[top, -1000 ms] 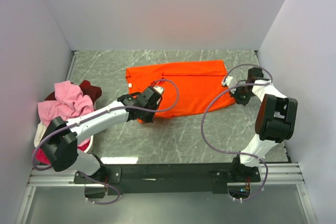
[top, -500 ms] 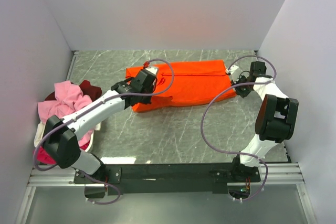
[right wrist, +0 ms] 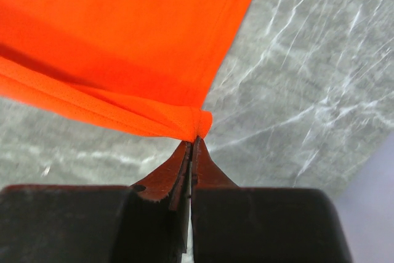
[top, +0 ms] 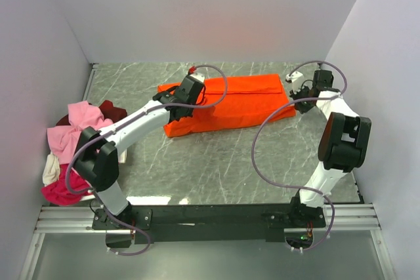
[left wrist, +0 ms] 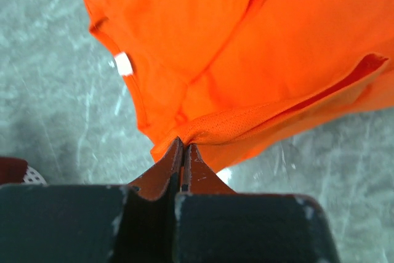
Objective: Fold and stack the t-shirts
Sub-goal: Fold the tshirt
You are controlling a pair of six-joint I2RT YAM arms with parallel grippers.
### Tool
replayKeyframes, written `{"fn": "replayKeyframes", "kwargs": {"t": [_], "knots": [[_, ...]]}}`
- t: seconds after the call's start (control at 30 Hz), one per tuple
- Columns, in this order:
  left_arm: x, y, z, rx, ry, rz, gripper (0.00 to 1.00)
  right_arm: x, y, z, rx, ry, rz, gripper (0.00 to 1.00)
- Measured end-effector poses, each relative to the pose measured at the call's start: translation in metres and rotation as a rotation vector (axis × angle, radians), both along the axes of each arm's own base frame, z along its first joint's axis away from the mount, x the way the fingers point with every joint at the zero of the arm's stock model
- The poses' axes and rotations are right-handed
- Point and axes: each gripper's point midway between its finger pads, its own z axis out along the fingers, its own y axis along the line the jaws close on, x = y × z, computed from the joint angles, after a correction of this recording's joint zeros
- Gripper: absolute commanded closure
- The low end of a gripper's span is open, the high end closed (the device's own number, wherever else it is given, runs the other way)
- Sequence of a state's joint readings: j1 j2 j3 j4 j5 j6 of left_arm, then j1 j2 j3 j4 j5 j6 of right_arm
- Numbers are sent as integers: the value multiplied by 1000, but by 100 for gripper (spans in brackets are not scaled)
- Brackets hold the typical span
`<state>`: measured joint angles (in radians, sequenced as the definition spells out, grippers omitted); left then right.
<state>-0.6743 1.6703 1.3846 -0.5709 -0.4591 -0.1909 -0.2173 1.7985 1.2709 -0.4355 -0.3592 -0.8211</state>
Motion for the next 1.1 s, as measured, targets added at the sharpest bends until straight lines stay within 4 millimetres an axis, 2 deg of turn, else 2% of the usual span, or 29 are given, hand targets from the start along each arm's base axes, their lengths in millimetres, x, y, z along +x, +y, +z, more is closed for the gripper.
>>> {"fn": "replayKeyframes", "kwargs": {"t": [0.33, 0.63, 0.9, 1.1], "knots": [[47, -2, 2, 32, -48, 5, 100, 30, 9, -11, 7, 19, -27, 100], [71, 11, -11, 69, -37, 27, 100, 52, 16, -15, -23, 25, -47, 100], [95, 13, -26, 91, -22, 27, 100, 59, 13, -13, -43, 23, -74, 100], [104, 12, -39, 95, -1, 21, 100, 59, 11, -21, -54, 46, -85, 100]]}}
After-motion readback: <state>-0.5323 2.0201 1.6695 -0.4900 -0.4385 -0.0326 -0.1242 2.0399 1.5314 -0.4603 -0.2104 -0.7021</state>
